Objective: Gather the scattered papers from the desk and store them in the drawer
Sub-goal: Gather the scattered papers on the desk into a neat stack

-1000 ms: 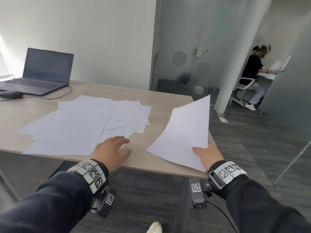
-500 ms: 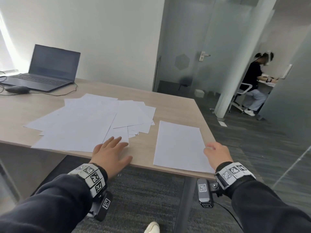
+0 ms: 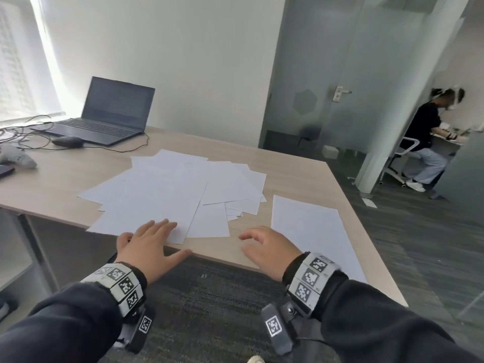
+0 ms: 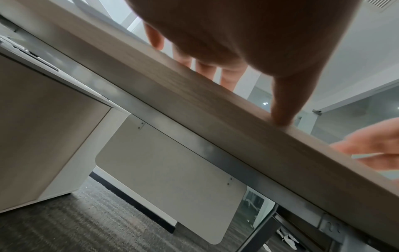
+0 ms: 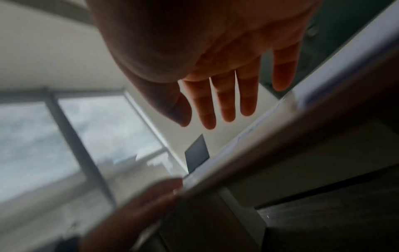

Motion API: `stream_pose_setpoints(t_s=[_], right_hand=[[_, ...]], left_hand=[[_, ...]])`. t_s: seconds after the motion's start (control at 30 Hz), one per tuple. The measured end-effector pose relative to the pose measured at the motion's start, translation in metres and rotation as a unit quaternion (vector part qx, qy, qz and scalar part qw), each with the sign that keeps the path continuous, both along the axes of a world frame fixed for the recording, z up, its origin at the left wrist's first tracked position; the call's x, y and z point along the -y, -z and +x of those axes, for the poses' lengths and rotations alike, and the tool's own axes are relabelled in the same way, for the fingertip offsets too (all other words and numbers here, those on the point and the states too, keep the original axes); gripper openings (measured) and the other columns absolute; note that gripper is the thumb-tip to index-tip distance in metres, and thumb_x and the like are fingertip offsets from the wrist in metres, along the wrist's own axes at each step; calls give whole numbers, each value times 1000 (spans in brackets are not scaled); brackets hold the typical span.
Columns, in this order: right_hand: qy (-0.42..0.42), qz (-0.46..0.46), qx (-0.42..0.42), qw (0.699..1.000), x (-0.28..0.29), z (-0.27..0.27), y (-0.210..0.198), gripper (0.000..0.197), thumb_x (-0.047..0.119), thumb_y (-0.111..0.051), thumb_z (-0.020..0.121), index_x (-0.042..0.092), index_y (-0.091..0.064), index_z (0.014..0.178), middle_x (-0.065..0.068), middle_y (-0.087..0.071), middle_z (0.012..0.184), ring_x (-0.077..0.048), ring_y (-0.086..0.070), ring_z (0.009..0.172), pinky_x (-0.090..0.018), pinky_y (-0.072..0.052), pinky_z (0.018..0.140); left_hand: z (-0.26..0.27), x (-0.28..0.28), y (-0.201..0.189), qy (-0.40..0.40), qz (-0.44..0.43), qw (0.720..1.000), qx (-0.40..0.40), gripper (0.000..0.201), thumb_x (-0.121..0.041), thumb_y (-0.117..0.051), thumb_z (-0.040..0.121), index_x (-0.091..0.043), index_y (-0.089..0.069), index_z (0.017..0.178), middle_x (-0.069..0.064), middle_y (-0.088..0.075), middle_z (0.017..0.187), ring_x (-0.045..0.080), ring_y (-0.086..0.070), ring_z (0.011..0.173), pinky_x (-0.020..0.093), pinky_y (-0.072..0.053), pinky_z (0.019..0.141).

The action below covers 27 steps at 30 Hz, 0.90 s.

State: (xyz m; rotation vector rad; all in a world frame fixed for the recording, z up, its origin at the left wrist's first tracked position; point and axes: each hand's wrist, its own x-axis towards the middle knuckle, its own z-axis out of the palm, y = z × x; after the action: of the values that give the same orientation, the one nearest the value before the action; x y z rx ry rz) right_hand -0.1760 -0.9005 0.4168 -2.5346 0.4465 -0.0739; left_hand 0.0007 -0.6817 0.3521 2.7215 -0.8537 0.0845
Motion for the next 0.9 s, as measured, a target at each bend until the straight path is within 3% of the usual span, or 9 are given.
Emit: stream_pose_setpoints(t_s=[0.13,0.23,0.4,0.5,0.6,0.7,0.77,0.83,0.9], right_hand=[[-26,-78,-62,995,-30,35,20,62,46,-45,91,37,-32,152,13,-21,164,-14,-21,150,-45,-19,121],[-28,-135,-85,987,-38,46,32,63,50,-41,91,41,-26,152,14,-15,165,-13,-14,152,-48,-12,121],[-26,-158,-49,986,-32,47,37,60,53,-44,88,45,-34,147,21,-26,160,-13,-22,148,-48,-16,116],[-21,-134,2,991,-29,47,35,56,50,-48,88,45,-39,143,23,-44,149,-10,-35,140,-44,-22,113],[-24,-39,54,997,-25,44,36,46,45,-51,90,45,-49,135,30,-60,125,-3,-47,124,-36,-27,113],[-27,91,87,992,-20,39,39,39,44,-56,87,45,-56,126,29,-69,108,2,-56,116,-33,-40,110],[-26,136,93,986,-17,36,40,38,46,-59,84,46,-59,122,23,-72,104,5,-59,113,-32,-45,106],[-18,149,109,983,-18,35,40,37,41,-61,86,44,-59,123,21,-72,106,6,-60,111,-30,-46,105],[-7,94,118,989,-20,37,43,39,39,-59,91,42,-56,130,26,-67,116,5,-57,115,-28,-44,107]], left_hand=[[2,-14,-1,21,-15,999,25,71,-67,-45,82,-48,-27,149,-22,-22,162,8,-17,150,49,-12,116],[14,-27,1,-28,4,1000,11,77,-65,-50,83,-47,-19,152,-16,-13,165,13,-9,153,50,-11,117],[22,-35,3,-25,13,999,19,73,-62,-50,83,-47,-24,150,-22,-26,160,10,-21,149,49,-13,115],[14,-27,0,2,8,1000,24,67,-58,-50,85,-47,-29,148,-25,-34,156,7,-25,147,49,-13,115],[11,-21,-3,10,-1,1000,12,65,-53,-50,87,-48,-28,148,-25,-34,156,6,-21,149,49,-12,117],[17,-25,-4,-9,16,1000,-7,73,-45,-52,85,-49,-21,150,-21,-18,163,9,-11,152,50,-9,118],[21,-32,-5,-31,27,999,-14,77,-39,-52,81,-47,-21,150,-18,-16,164,13,-9,153,51,-9,118],[21,-35,-6,-41,25,999,-2,77,-30,-52,77,-46,-27,148,-17,-27,159,13,-17,149,50,-13,115],[18,-36,-9,-39,23,999,17,74,-22,-53,75,-47,-36,143,-17,-39,148,12,-29,142,47,-16,112]])
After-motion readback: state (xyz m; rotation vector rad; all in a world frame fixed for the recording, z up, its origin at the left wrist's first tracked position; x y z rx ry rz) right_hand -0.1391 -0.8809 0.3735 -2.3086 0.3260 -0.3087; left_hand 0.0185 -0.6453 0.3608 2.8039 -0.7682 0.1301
